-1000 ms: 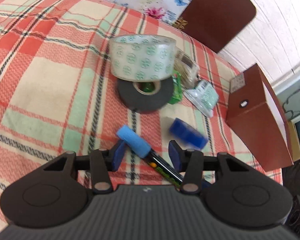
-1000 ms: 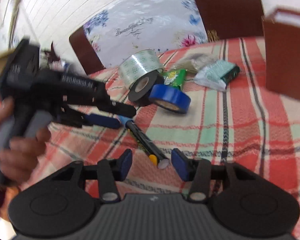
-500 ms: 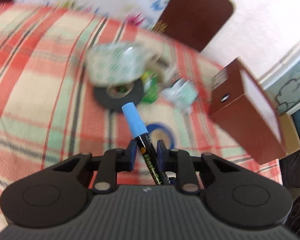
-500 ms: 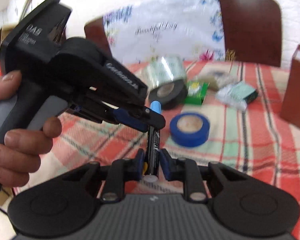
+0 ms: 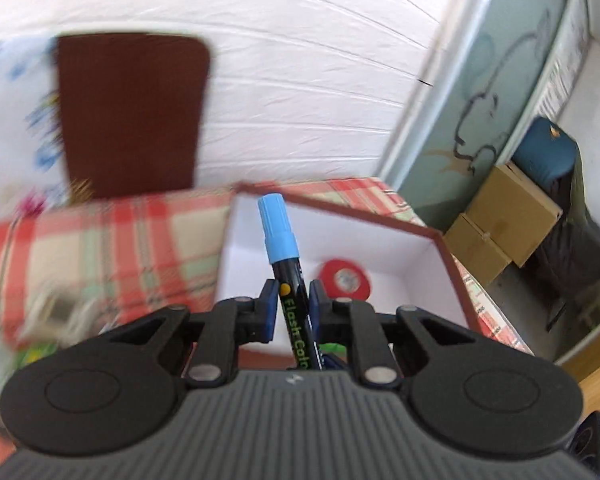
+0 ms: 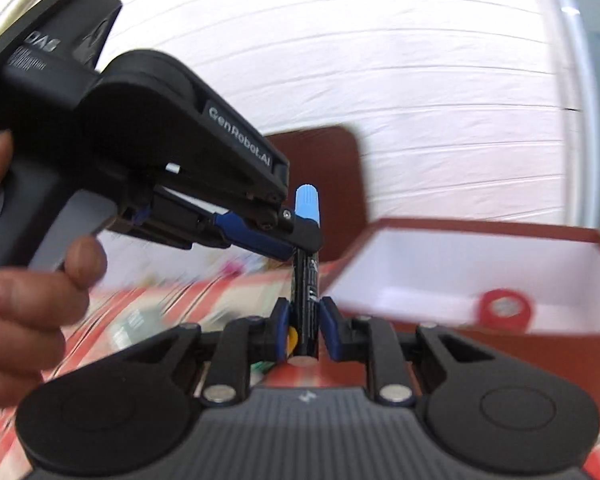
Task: Organize objects
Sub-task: 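Drop the marker into the brown box by opening the left tool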
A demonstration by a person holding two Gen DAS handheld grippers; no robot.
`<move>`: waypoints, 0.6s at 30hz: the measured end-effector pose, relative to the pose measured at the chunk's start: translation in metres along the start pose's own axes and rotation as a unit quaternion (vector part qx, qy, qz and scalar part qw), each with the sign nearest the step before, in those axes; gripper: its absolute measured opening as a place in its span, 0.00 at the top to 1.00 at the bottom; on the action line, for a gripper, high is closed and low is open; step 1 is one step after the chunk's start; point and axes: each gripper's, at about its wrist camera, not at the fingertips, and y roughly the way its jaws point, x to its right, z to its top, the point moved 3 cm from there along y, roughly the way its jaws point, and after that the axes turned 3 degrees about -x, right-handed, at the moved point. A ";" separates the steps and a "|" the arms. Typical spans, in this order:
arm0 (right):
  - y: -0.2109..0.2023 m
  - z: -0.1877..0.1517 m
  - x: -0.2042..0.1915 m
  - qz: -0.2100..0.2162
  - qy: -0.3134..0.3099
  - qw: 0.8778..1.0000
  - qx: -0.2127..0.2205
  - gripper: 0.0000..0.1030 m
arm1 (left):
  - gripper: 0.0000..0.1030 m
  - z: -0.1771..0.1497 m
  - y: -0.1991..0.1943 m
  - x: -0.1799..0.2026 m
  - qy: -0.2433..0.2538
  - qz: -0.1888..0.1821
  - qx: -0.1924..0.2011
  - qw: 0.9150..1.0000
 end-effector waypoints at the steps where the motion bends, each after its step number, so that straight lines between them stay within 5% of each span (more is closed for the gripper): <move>1: 0.005 0.004 0.011 -0.006 0.012 1.000 0.003 0.82 | 0.82 0.005 0.010 0.006 0.006 0.001 -0.004 1.000; 8: 0.062 0.006 0.053 -0.020 0.063 0.997 -0.027 0.78 | 0.78 0.016 0.069 0.016 0.026 0.051 -0.040 0.998; 18: 0.037 -0.003 0.056 -0.033 0.054 0.998 0.016 0.77 | 0.74 -0.012 0.032 0.003 0.019 0.068 -0.019 0.997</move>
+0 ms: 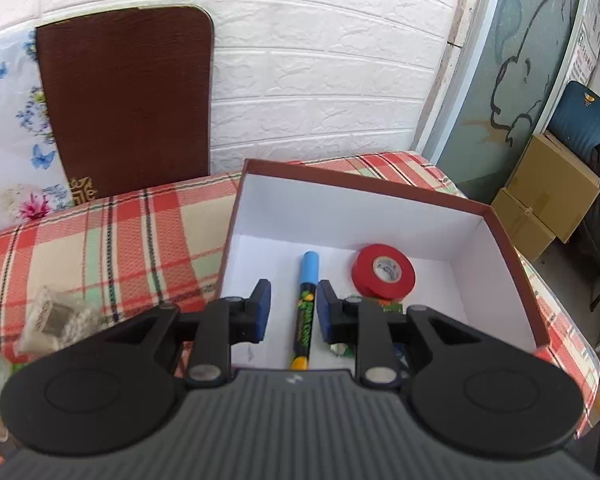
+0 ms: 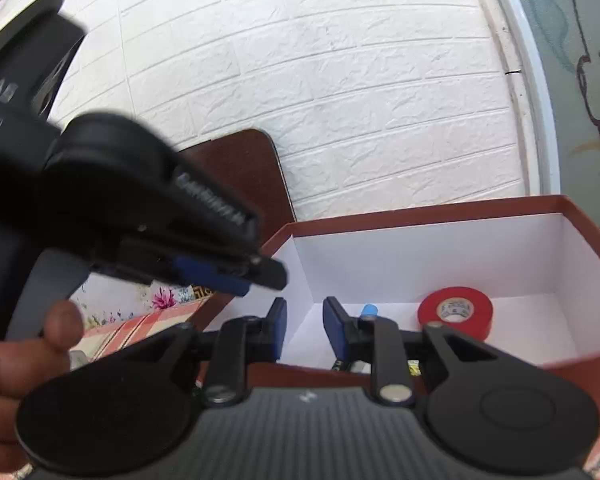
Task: Organize objects
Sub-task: 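Drop the marker into the brown box by opening the left tool, then move the left tool to the blue tape roll and grasp its rim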
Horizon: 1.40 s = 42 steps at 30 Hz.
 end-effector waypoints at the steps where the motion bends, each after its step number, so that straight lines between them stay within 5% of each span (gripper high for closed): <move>1: -0.004 -0.001 0.000 -0.002 0.004 1.000 0.002 0.75 | 0.74 -0.005 -0.006 -0.001 0.002 0.003 0.006 1.000; 9: -0.046 -0.014 -0.026 0.001 -0.006 1.000 -0.003 0.72 | 0.69 -0.044 -0.055 -0.027 0.009 0.028 0.037 0.999; 15: -0.048 -0.045 -0.070 0.047 -0.039 0.996 -0.070 0.72 | 0.66 -0.091 -0.083 -0.096 -0.060 0.077 0.022 0.995; 22: -0.044 -0.096 -0.133 0.095 -0.120 0.977 -0.151 0.70 | 0.66 -0.164 -0.102 -0.197 -0.153 0.150 -0.025 0.976; 24: -0.037 -0.105 -0.151 0.105 -0.148 0.970 -0.164 0.66 | 0.66 -0.178 -0.106 -0.215 -0.173 0.147 -0.030 0.973; 27: -0.023 -0.115 -0.173 0.116 -0.189 0.960 -0.173 0.44 | 0.66 -0.184 -0.113 -0.222 -0.185 0.136 -0.026 0.973; 33: 0.017 -0.134 -0.190 0.095 -0.231 0.948 -0.197 0.46 | 0.66 -0.180 -0.111 -0.208 -0.168 0.101 -0.023 0.980; 42: -0.040 -0.152 -0.183 0.096 -0.306 0.932 -0.171 0.47 | 0.66 -0.172 -0.072 -0.162 -0.130 0.031 -0.061 0.989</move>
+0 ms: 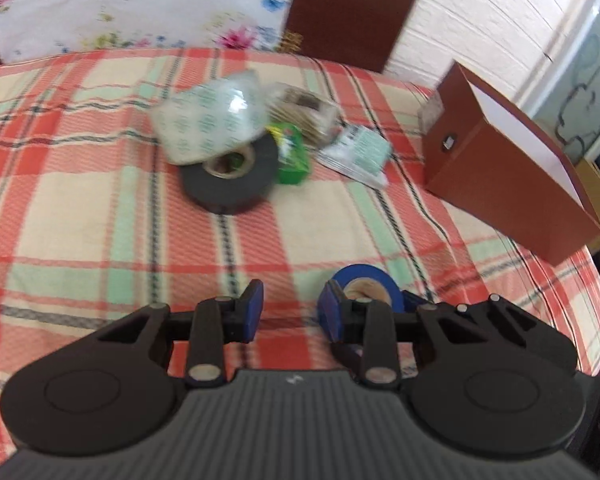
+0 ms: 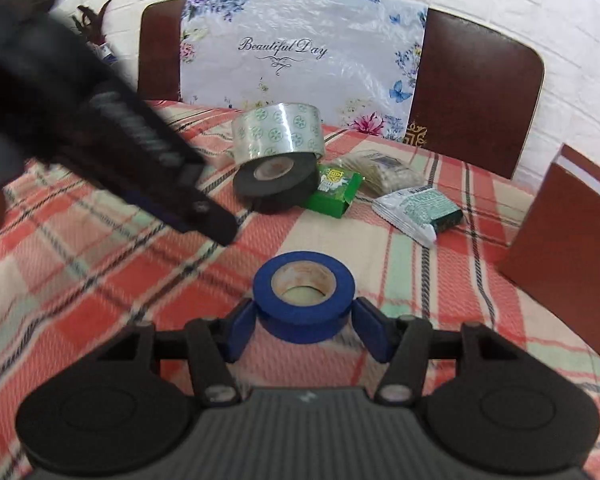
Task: Organize objects
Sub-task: 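Move the left tool to the blue tape roll and grasp its rim, then carry the blue tape roll into the brown box and release it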
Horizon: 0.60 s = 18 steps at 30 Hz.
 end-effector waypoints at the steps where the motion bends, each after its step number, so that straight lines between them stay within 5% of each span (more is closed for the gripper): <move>1: -0.004 -0.004 0.001 -0.001 0.001 1.000 0.002 0.47 | 0.66 -0.001 0.005 0.008 0.011 -0.001 -0.005 1.000; 6: -0.011 -0.009 0.009 0.002 0.018 1.000 0.007 0.47 | 0.67 -0.008 0.023 0.035 0.051 -0.004 -0.030 0.998; 9: -0.010 -0.011 0.011 0.010 0.026 1.000 0.007 0.47 | 0.79 -0.009 0.029 0.039 0.059 0.006 -0.029 0.998; 12: -0.016 -0.012 0.012 0.010 0.032 0.999 0.022 0.47 | 0.80 -0.001 0.020 0.046 0.055 0.006 -0.023 0.998; 18: -0.055 0.005 0.051 -0.082 0.043 0.987 0.129 0.47 | 0.81 0.050 -0.007 0.112 0.111 -0.034 0.045 0.992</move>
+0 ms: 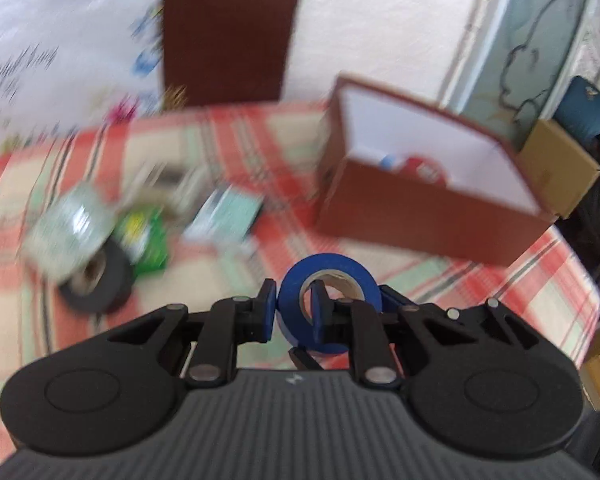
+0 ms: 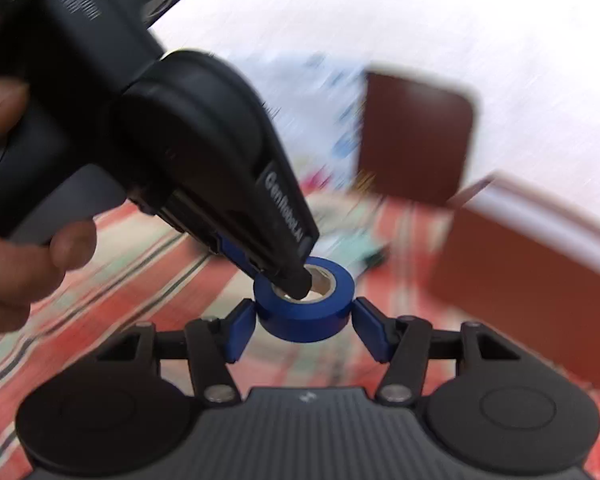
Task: Organize objects
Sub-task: 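Carry the blue tape roll into the brown box and release it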
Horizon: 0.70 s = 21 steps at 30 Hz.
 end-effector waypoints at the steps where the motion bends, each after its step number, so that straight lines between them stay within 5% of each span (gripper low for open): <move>1: -0.002 0.005 0.011 -0.022 0.003 1.000 0.016 0.47 | 0.81 0.012 0.001 0.015 0.015 -0.008 0.010 1.000; 5: -0.001 0.017 0.069 -0.096 0.031 0.994 0.049 0.47 | 0.82 0.052 0.016 0.074 0.067 -0.037 0.032 0.997; 11: 0.013 0.013 0.154 -0.168 0.084 0.982 0.038 0.47 | 0.84 0.083 0.061 0.143 0.106 -0.064 0.028 0.992; 18: 0.035 -0.002 0.206 -0.223 0.097 0.970 0.008 0.49 | 0.80 0.092 0.097 0.182 0.121 -0.055 0.007 0.991; 21: 0.032 -0.004 0.213 -0.243 0.100 0.965 0.013 0.37 | 0.80 0.090 0.099 0.182 0.117 -0.045 0.005 0.992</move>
